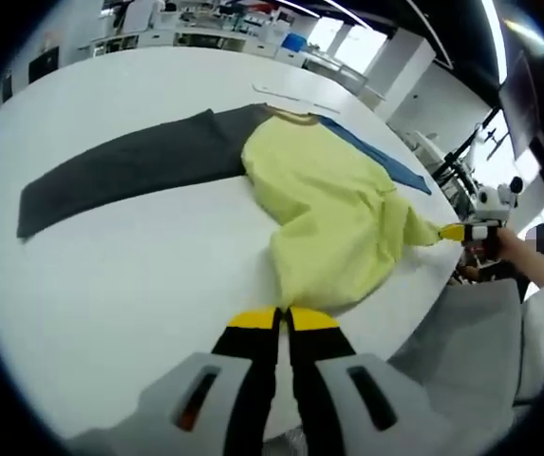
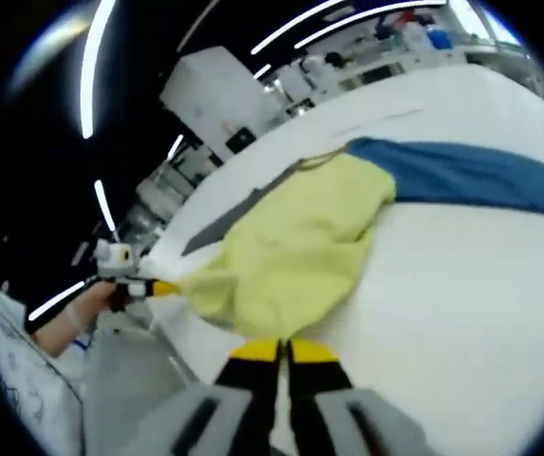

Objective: Fold the garment on the visible template until the final outline fits inside the template.

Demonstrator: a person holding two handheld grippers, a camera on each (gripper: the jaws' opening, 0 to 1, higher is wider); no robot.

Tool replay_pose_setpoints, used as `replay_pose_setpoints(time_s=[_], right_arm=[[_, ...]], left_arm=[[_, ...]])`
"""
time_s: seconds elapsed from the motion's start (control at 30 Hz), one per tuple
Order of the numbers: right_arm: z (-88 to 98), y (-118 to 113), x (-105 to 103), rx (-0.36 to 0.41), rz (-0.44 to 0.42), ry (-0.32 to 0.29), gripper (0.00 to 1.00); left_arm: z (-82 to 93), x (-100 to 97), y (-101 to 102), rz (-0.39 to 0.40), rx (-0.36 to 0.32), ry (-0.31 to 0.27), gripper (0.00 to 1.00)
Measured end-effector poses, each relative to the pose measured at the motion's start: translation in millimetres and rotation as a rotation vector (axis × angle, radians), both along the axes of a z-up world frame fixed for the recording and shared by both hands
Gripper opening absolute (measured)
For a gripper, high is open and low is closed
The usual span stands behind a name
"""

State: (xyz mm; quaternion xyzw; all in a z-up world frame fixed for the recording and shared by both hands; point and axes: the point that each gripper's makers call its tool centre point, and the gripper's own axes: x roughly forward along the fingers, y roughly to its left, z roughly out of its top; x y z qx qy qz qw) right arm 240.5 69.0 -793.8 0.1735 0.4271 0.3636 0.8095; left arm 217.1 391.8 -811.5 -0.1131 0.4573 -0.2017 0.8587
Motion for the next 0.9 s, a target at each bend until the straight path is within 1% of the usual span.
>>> replay_pose_setpoints(time_s=[0.03,0.13,0.27,0.43,0.53,0.7,0.77,0.83,0.87,0.9], right_arm=[[0.5,-2.4,-0.4,-0.001,-0.004,-0.002,0.00],[2.9,-19.6,-1.6,-0.001,-0.048,0.009,0.00],[7.3,-35.9,-2.8,-0.014,-0.075,0.002,0.00],[12.0,-47.2,-4.2,-0.017,-0.102,0.010,0.00],[10.5,-51.7,-6.5,-0.023,-0.104,0.015,0.00],[2.1,-57.0,-15.3,-0.046,-0.103,0.037,0.00],[-3.2,-59.4,-19.0,-0.057,-0.104,0.051,0.00],[-4.3,-60.0,-24.6,-0.067,-0.105,0.060,0.00],[-8.0,-61.5,-27.1,-0.075,-0.108,0.073,0.00],[-11.1,-62.8,-28.0,-0.080,-0.110,0.079,0.00]], left_arm=[[0.1,-0.6,-0.3,-0.001,0.000,0.000,0.00],[1.8,-2.6,-0.8,-0.004,-0.004,0.001,0.00],[7.5,-4.7,-1.3,0.001,-0.019,0.001,0.00],[12.9,-11.3,-8.1,-0.002,-0.045,0.019,0.00],[13.1,-16.5,-13.0,-0.005,-0.063,0.037,0.00],[6.2,-32.9,-20.4,-0.016,-0.086,0.107,0.00],[2.2,-37.8,-21.5,-0.021,-0.080,0.123,0.00],[-1.7,-42.4,-22.8,-0.024,-0.079,0.148,0.00],[-4.2,-47.0,-24.5,-0.031,-0.078,0.174,0.00],[-6.0,-49.0,-25.9,-0.039,-0.075,0.182,0.00]])
